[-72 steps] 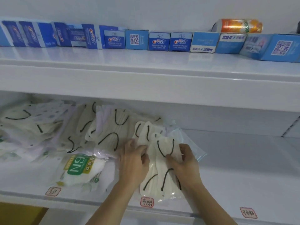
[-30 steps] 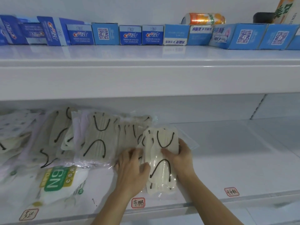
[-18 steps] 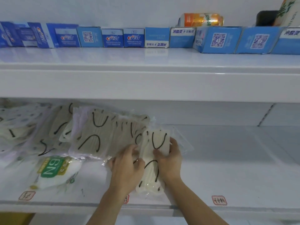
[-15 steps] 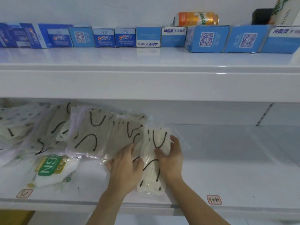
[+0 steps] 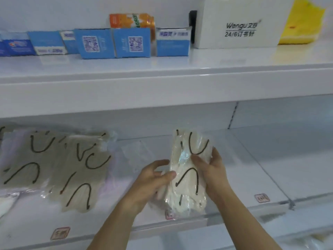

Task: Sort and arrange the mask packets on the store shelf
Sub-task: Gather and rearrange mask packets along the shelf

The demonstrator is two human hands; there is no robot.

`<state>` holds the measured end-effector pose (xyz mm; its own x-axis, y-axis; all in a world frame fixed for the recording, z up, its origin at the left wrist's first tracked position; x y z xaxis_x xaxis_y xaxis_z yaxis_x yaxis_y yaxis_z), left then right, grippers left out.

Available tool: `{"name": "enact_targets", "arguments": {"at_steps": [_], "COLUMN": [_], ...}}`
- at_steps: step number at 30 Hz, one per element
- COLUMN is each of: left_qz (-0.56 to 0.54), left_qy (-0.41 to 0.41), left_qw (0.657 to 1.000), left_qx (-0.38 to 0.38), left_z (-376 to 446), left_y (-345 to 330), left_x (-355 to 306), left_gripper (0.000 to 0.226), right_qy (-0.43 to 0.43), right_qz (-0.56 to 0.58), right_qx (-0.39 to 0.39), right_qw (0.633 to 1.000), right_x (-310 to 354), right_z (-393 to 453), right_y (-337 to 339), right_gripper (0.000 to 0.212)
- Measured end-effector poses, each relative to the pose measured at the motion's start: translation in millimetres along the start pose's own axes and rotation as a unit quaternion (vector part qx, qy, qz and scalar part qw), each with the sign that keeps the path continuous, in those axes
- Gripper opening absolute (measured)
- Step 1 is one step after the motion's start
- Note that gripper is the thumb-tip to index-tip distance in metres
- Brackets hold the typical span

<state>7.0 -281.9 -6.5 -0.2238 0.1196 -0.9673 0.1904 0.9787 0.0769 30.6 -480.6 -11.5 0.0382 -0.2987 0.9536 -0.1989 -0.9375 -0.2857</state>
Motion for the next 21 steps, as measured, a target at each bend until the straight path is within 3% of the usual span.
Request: {"name": "enact_targets", "arguments": {"at_steps": [3, 5, 8, 11, 21], "left_qz": [-0.093, -0.126, -0.104, -0.091, -0.086], "left_qy": [0.006, 0.001, -0.031, -0.067, -0.09], "left_qw": [0.995, 0.991, 0.994, 0.994, 0.992], "left_qx": [0.018, 0.047, 0.033, 0.013, 0.012], "left_z": [16, 20, 24, 32, 65], "left_y": [-47, -82, -124, -149, -232], "left_x": [4, 2, -2, -3, -21], "left_gripper": [0.074, 0.064, 0.055, 0.061, 0.075], "right_qy": [0.031, 0.03, 0.033, 0.033, 0.038], "right_qz": [-0.039, -0.048, -0.053, -0.064, -0.138], "right_qx": [-0.054, -0.091, -0.143, -0.151, -0.256], "right_qw": [0.997, 0.994, 0.988, 0.986, 0.956], "right_x": [7, 8, 12, 19, 53], "right_z": [-3, -5, -10, -16, -12], "right_y": [50, 78, 109, 130, 199], "right_gripper": [0.039, 0.035, 0.038, 0.046, 0.026]}}
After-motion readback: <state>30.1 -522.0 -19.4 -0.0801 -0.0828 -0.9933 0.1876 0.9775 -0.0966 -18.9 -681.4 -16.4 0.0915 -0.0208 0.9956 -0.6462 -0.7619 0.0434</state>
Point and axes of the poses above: each hand's wrist, its own z-axis towards the middle knuckle, its own y-axis out of the back of the hand, x = y × z, the point moved 2 cm from there along z, towards the middle knuckle, and after that the axes turned 1 degree about -y, right-handed, at the moved point
